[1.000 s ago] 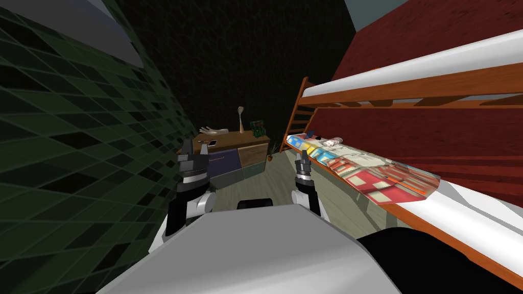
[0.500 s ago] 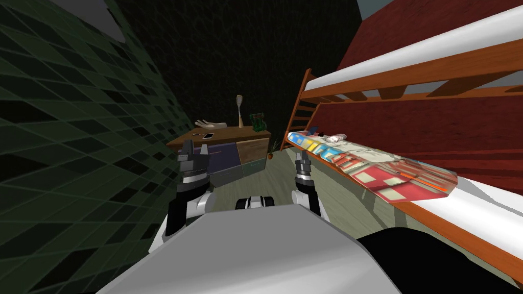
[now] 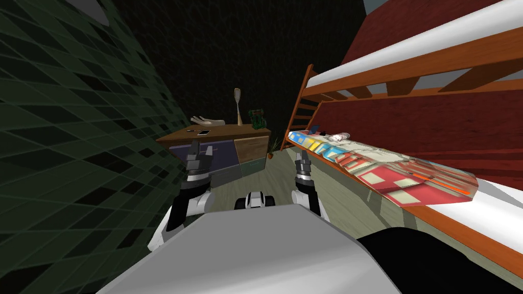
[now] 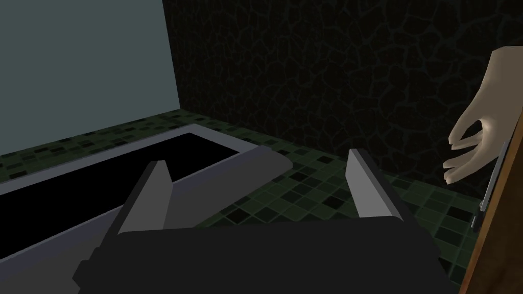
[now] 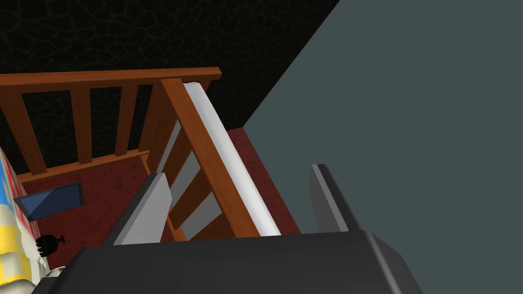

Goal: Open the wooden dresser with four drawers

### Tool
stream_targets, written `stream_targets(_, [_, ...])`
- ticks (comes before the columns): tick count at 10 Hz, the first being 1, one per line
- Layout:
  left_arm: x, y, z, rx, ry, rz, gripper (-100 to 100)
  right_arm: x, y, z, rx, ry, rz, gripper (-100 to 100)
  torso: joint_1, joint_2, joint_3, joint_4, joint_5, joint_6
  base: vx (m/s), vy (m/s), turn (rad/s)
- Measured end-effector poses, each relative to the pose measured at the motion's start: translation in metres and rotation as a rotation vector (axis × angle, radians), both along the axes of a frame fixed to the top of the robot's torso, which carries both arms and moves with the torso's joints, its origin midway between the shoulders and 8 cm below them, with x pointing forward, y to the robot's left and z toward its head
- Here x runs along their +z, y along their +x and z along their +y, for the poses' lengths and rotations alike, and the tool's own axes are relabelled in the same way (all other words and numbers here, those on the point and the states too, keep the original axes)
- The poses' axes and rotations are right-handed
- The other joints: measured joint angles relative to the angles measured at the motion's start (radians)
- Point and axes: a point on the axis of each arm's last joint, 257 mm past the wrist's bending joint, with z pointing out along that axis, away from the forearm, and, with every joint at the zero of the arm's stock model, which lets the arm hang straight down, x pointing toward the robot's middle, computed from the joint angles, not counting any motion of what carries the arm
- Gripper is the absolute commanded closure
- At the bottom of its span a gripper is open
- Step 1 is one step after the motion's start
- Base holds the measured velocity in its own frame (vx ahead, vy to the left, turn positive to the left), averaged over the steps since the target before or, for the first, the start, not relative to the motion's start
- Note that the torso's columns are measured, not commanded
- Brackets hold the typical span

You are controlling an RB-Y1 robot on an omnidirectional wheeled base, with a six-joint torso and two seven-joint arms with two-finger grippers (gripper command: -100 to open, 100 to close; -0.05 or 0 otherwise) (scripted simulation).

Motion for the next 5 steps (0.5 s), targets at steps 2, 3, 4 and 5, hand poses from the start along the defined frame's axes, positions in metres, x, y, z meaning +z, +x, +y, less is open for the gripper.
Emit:
stream_targets(2, [-0.020,0.015,0.006,0.003,0.025,0.050,-100,0.000,0.000,0.000,0.000,0.000,0.000,0,0.001,0.001,0.000,0.001,0.000,0.000,0.139,-0.115,0.034])
stream_targets(3, [-0.030,0.021,0.008,0.007,0.031,0.074,-100,0.000,0.000,0.000,0.000,0.000,0.000,0,0.001,0.001,0.000,0.001,0.000,0.000,0.110,-0.108,0.020])
stream_targets(4, [-0.037,0.025,0.009,0.011,0.035,0.093,-100,0.000,0.000,0.000,0.000,0.000,0.000,0,0.002,0.004,0.002,0.001,0.000,0.000,0.094,-0.090,0.027])
stream_targets(5, [-0.047,0.030,0.011,0.015,0.038,0.113,-100,0.000,0.000,0.000,0.000,0.000,0.000,0,0.003,0.005,0.003,0.002,0.001,0.000,0.123,-0.092,0.036])
